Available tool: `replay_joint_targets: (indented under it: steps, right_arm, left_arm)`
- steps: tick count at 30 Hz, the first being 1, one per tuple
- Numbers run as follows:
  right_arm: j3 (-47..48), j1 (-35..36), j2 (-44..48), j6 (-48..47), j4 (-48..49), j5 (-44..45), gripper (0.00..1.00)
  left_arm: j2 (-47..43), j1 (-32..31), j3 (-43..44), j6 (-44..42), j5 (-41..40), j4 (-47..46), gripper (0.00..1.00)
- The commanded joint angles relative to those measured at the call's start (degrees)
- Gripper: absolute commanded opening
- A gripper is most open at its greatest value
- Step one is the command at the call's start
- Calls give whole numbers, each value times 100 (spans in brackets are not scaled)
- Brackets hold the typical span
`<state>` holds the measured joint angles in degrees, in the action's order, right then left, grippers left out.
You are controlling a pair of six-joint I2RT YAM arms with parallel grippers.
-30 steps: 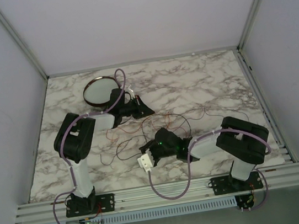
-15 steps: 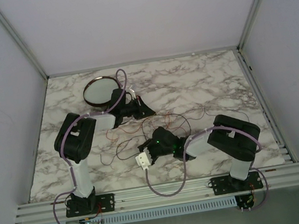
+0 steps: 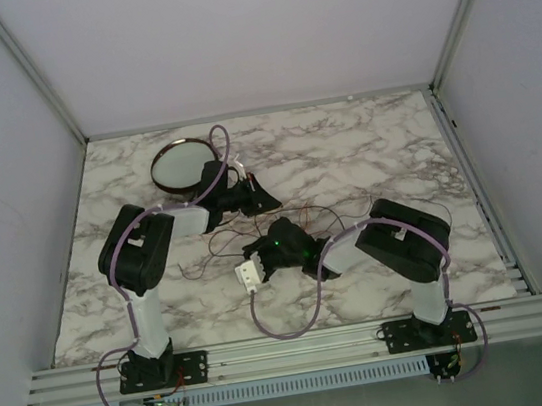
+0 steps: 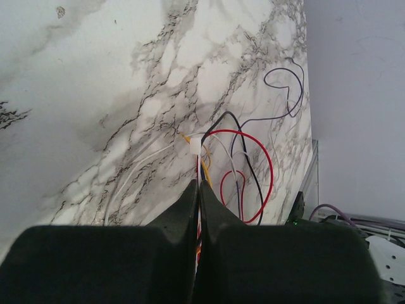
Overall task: Zip-tie the wires
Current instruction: Adjust the cable at the center of the board.
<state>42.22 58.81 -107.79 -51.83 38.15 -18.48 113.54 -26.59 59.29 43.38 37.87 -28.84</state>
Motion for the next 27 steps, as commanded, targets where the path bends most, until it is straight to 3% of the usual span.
replay_joint_targets:
  steps: [1, 5, 9, 14, 16, 21, 27]
  right_arm:
    - [-83, -12, 77, 142, 77, -109, 36]
    - [-385, 17, 569, 361, 95, -203, 37]
    - [-662, 43, 1151, 1000, 272, -459, 52]
    - [-1098, 68, 1629, 1189, 458, -388, 53]
    - [-1270, 70, 1683, 985, 449, -161, 49]
    - [-1633, 70, 1709, 688, 617, 130, 23]
    - [-1853, 81, 1676, 293, 602, 383, 14]
  left_arm:
    - [-143, -30, 38, 17, 3, -16, 0]
    - [-115, -25, 53, 13, 2, -8, 0]
    - [-71, -25, 65, 4, -7, -13, 0]
    - [-59, -26, 58, 21, -21, -26, 0]
    - [-66, -29, 48, 22, -18, -22, 0]
    - [-116, -30, 62, 4, -7, 60, 0]
    - [-165, -31, 91, 4, 15, 120, 0]
